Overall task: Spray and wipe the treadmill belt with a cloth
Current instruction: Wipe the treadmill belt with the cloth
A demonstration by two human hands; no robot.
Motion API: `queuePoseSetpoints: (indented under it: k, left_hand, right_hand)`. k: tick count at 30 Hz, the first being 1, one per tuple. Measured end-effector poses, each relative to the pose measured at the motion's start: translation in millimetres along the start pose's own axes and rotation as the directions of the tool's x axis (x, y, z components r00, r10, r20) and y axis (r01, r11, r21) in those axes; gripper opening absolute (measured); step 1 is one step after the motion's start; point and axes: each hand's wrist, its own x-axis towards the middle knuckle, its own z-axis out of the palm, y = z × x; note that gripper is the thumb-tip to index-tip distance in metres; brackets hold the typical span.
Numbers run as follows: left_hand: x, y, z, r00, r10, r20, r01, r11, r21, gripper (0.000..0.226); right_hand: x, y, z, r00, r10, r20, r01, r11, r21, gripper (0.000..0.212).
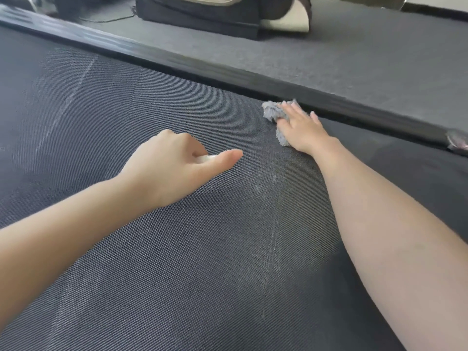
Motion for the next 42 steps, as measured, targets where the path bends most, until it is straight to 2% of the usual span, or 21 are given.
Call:
queuePoseSetpoints:
  k: [9, 14, 18, 22, 31, 34, 38, 42]
  left_hand:
    - [-4.6, 1.3, -2.1, 1.000, 0.005, 0.023, -0.005, 1.000, -0.011, 0.080]
    - [-16.1, 0.1, -14.5, 1.000, 0.008, 0.007, -0.008, 1.000, -0.006, 0.100]
    - [-29.0, -3.1, -24.1, 0.999, 0.041, -0.017, -0.042, 0.999, -0.024, 0.097]
    - [-44.6, -8.7, -33.4, 0.997, 0.065, -0.028, -0.066, 0.997, -0.034, 0.096]
    - [-74.9, -28.6, -43.8, 0.994, 0.108, -0.007, -0.108, 0.994, -0.033, 0.099]
    - [-83.9, -32.9, -44.5, 0.993, 0.120, 0.009, -0.119, 0.992, -0.053, 0.098]
    - [-93.2, -36.0, -45.7, 0.990, 0.133, 0.055, -0.129, 0.988, -0.083, 0.091]
    - [-96.8, -36.5, -52.2, 0.981, 0.160, 0.112, -0.150, 0.984, -0.092, 0.097]
  right_hand:
    - [-6.7, -7.4, -2.0, 0.998, 0.043, 0.053, -0.045, 0.998, 0.034, 0.056]
    - [-75.0, -47.8, 2.2, 0.986, -0.159, 0.053, 0.155, 0.985, 0.082, 0.050]
    - [-130.0, -88.0, 8.7, 0.975, -0.204, 0.088, 0.189, 0.970, 0.151, 0.053]
    - [-175.2, -121.8, 28.3, 0.914, -0.402, 0.050, 0.394, 0.911, 0.125, 0.054]
    - [-277.9, -180.9, 51.7, 0.791, -0.608, 0.075, 0.593, 0.791, 0.151, 0.057]
    - [-301.2, -183.5, 52.6, 0.772, -0.631, 0.078, 0.612, 0.771, 0.172, 0.057]
    - [-321.5, -179.6, 51.3, 0.786, -0.611, 0.094, 0.587, 0.785, 0.197, 0.056]
    - [-336.7, -182.6, 41.7, 0.826, -0.530, 0.191, 0.484, 0.841, 0.241, 0.056]
